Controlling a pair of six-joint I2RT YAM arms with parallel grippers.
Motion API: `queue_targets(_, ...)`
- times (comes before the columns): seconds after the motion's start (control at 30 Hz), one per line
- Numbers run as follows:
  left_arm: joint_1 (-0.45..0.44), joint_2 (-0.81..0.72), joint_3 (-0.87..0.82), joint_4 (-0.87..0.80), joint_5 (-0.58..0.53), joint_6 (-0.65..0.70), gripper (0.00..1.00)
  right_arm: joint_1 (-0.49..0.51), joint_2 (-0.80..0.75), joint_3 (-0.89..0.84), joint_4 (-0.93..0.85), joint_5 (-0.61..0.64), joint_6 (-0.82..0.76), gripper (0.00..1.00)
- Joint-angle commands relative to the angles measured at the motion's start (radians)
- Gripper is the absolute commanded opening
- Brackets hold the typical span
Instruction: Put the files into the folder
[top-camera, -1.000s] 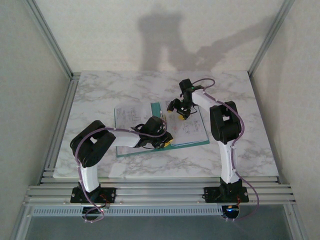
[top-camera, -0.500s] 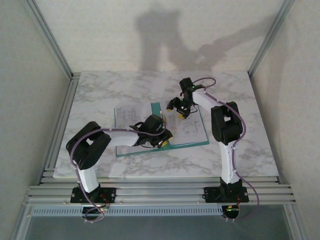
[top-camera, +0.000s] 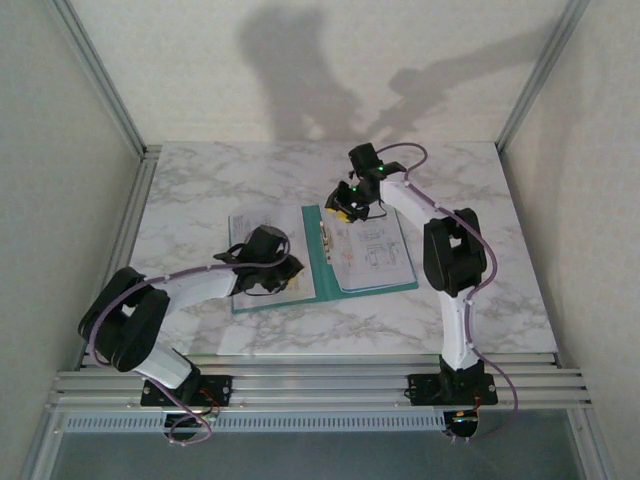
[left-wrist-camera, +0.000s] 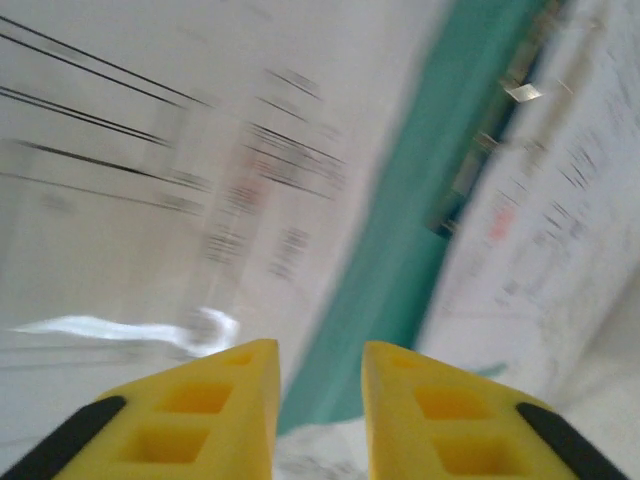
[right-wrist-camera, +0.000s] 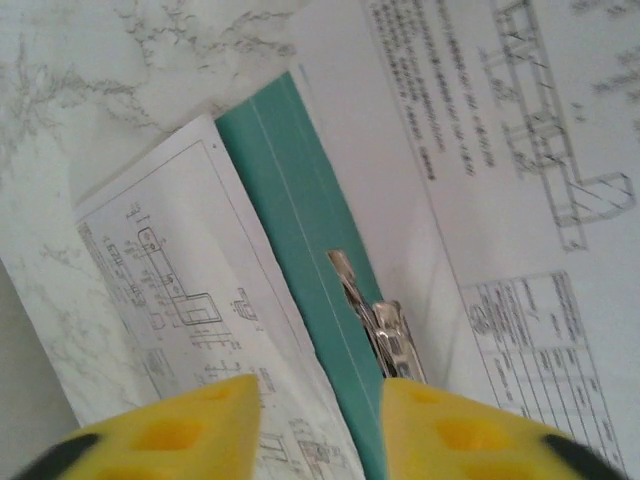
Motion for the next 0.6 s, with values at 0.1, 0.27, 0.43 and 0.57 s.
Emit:
queue_targets(0.1, 0.115, -0.078, -0.100, -0.087, -0.044, 0.085, 0.15, 0.021, 0.147, 0.179, -0.045, 0.006, -0.007, 0.04)
queue_targets(0.27, 0.141, -0.078, -0.135, -0.091, -0.061, 0.095, 0.13, 0.029, 0.245, 0.295, -0.105, 0.017, -0.020, 0.01)
queue_targets(0.43, 0.145, -0.077, -0.158, -0.080, -0.066, 0.089, 0.13, 0.039, 0.311, 0.379, -0.162, 0.023, -0.043, 0.01)
queue_targets(0.57, 0.145, -0.075, -0.166, -0.069, -0.063, 0.082, 0.13, 0.042, 0.328, 0.385, -0.175, 0.016, -0.052, 0.01)
